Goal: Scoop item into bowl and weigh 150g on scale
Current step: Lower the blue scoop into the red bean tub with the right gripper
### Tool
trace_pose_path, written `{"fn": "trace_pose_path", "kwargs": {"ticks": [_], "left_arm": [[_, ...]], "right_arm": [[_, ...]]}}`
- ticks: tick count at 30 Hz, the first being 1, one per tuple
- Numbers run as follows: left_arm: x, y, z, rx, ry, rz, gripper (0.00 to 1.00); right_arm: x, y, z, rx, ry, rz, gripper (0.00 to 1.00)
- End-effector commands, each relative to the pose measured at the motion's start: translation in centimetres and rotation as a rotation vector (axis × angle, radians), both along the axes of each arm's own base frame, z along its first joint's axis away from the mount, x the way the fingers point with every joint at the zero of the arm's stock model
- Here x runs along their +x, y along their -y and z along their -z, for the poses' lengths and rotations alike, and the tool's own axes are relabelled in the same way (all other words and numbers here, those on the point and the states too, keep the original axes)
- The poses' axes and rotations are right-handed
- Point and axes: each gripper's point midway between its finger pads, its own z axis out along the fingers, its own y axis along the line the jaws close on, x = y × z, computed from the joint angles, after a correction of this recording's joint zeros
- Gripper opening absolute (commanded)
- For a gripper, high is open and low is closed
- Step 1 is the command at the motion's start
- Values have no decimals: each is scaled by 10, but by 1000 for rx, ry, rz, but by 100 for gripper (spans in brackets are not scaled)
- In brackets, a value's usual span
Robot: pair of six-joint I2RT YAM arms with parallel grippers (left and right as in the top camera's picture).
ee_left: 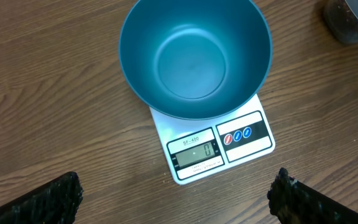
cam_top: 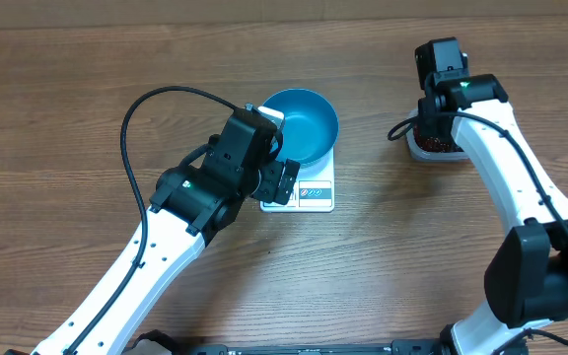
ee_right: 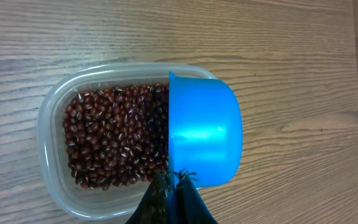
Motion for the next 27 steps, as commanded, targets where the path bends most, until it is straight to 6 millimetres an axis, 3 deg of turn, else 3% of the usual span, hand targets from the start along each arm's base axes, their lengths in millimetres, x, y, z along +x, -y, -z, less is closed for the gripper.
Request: {"fn": "trace_pose_path", "kwargs": {"ticks": [1,14,21,27], "left_arm": [[0,2,-12,-11,28,22,99],[0,2,-12,-11,27,21,100],[0,2,-12,-12,27,21,100],[0,2,-12,-12,27,21,99]], "right_arm": [[3,3,-6,6,14,11,4],[-13,-27,41,192,-71,-25,4],[-15,-65,47,410,-99,-95,4],[-14,-70,47,442,-91,-93,4]]}}
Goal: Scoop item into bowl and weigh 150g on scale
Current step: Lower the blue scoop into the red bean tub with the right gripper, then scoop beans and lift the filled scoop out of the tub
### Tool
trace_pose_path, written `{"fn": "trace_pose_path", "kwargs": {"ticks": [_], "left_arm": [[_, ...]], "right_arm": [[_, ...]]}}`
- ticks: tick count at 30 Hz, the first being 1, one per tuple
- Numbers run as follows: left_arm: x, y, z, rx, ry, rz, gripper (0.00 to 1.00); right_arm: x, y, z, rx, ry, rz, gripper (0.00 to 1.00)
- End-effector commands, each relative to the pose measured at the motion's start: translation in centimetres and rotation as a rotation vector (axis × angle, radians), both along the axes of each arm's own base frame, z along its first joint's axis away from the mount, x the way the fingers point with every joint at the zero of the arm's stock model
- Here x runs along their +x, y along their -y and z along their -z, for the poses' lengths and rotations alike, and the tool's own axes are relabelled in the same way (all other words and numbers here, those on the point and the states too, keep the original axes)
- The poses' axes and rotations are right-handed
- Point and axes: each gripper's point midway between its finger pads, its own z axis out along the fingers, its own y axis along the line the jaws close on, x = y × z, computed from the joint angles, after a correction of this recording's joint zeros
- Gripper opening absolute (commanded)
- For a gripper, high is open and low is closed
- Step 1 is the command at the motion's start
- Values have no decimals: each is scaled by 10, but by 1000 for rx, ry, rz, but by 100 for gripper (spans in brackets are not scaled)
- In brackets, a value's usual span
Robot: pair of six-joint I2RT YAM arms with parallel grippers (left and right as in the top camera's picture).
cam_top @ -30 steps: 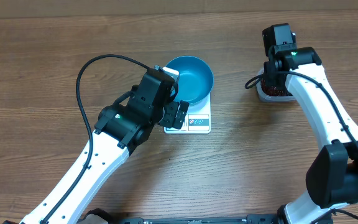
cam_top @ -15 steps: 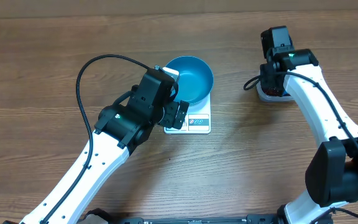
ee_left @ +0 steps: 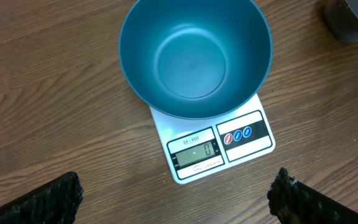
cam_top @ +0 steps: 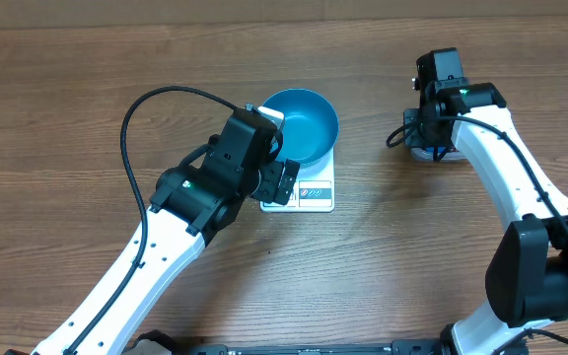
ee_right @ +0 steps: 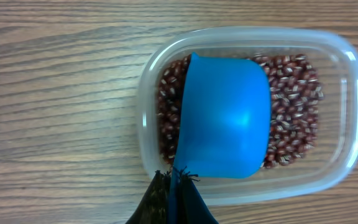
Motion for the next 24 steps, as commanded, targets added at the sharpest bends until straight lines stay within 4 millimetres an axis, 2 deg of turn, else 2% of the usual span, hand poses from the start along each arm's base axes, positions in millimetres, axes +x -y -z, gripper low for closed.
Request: {"fn": "trace_pose_path", "kwargs": {"ticks": [1,9,16,24], "left_arm": [[0,2,-12,-12,29,21,100],[0,2,-12,-13,29,21,100],[0,2,-12,-12,29,21,100],[0,2,-12,-12,28,21,100]], "right_arm": [[-4,-20,7,114,-23,-6,4],[2,-2,4,200,-10,76,4],[6,7,-4,458,4,118,4],[4,24,-17,671,18,171,4]]}}
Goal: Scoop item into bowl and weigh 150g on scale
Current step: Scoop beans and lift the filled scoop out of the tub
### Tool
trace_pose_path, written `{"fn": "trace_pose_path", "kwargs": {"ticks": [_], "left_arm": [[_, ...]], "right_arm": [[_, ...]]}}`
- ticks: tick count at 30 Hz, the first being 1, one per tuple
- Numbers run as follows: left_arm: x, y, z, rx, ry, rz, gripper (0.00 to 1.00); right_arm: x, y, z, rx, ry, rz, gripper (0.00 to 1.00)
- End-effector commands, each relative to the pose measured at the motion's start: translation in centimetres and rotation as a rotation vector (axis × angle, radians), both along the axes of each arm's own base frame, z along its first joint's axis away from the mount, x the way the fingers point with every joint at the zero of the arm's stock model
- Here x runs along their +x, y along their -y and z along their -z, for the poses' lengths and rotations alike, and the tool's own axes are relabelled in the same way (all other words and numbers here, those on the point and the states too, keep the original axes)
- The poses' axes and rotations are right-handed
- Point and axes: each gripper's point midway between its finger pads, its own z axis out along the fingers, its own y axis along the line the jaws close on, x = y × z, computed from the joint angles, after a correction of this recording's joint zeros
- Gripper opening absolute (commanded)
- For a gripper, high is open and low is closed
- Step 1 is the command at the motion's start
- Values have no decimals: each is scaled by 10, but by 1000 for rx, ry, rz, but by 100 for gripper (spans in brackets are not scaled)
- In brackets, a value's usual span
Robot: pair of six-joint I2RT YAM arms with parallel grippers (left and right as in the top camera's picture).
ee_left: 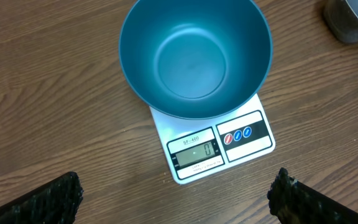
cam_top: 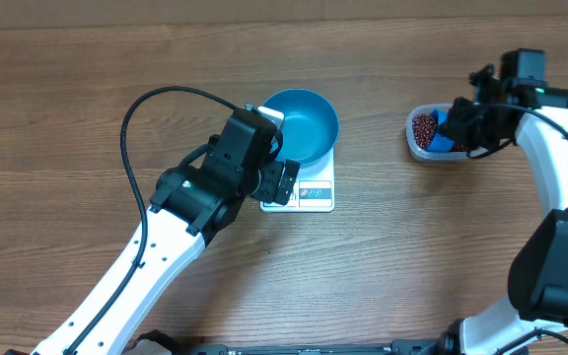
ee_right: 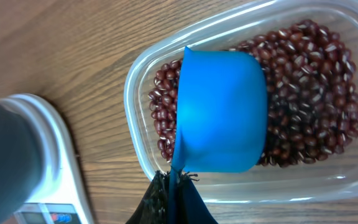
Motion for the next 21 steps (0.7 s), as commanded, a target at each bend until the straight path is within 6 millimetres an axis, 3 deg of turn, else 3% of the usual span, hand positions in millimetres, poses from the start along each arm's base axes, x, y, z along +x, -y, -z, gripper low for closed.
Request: {"fn": "trace_pose_path", "kwargs": {"ticks": [1,15,21], "left_arm": [[0,2,-12,-12,28,21,99],[-2,1,-11,-7,19,21,100],[-2,1,-10,-6,18,21,100]], "right_arm": [[0,-14,-11,183,24,-16,4],[-16,32,-10,240,-15,119,4],[-18,40,-12,263,-9,144,4]]}}
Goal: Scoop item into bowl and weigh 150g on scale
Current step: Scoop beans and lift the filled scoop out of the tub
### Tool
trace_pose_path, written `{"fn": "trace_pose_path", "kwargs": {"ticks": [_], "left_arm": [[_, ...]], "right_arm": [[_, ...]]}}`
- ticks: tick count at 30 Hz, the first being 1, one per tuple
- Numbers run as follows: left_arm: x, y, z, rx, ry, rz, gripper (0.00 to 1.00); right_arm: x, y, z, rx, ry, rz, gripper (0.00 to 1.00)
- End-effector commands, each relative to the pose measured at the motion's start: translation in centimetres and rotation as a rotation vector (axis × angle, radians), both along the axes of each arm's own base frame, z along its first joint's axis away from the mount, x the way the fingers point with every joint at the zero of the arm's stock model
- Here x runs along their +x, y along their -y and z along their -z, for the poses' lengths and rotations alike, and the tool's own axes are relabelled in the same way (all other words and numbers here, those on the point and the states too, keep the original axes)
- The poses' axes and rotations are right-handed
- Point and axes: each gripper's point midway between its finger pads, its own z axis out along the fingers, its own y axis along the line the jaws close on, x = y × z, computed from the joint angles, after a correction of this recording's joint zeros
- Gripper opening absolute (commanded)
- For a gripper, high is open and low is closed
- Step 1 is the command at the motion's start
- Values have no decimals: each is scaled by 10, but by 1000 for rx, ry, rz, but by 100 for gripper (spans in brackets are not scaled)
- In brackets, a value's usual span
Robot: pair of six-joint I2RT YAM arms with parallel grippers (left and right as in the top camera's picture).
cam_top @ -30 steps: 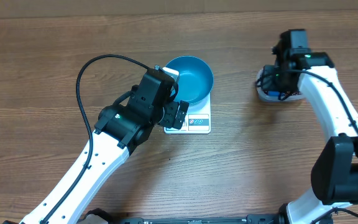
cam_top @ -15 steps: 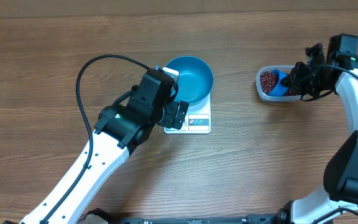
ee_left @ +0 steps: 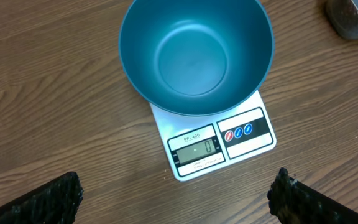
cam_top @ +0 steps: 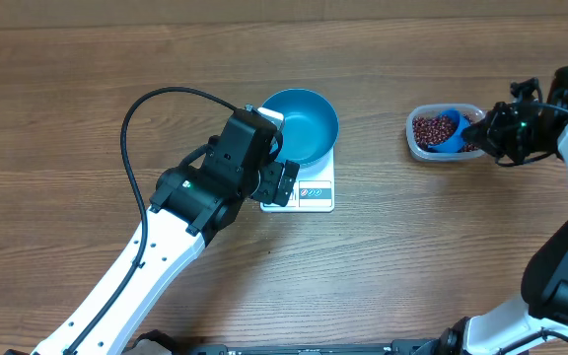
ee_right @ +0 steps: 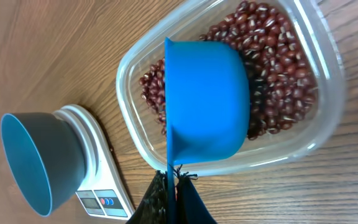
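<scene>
An empty blue bowl [cam_top: 301,123] sits on a white digital scale [cam_top: 307,191] whose display [ee_left: 195,148] reads 0. My left gripper [ee_left: 176,196] hangs open just in front of the scale, nothing between its fingers. A clear plastic container [cam_top: 440,132] of red beans [ee_right: 277,50] stands at the right. My right gripper [ee_right: 171,186] is shut on the handle of a blue scoop [ee_right: 206,98], whose cup lies inside the container among the beans. The bowl [ee_right: 37,158] and scale [ee_right: 104,174] also show in the right wrist view.
A brown wooden table [cam_top: 67,99] carries everything. The left arm [cam_top: 195,197] and its black cable [cam_top: 131,128] stretch across the table's left half. The right arm reaches in from the right edge toward the container.
My right gripper has swung further right and tilted the scoop, which still lies in the beans; more of the container shows uncovered from above. The left gripper, bowl and scale are unchanged.
My right gripper held the scoop over the container's edge, then over the beans with the arm above the container. Then the wrist was to the container's right with the scoop in the beans, as now. The scale has read 0 throughout.
</scene>
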Motion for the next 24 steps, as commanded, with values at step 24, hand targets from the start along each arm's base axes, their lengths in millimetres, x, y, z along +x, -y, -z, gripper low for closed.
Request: {"fn": "trace_pose_path", "kwargs": {"ticks": [24], "left_arm": [[0,2,-12,-11,25,21,100]], "right_arm": [[-8,7,-52,333,263,-69,4]]}}
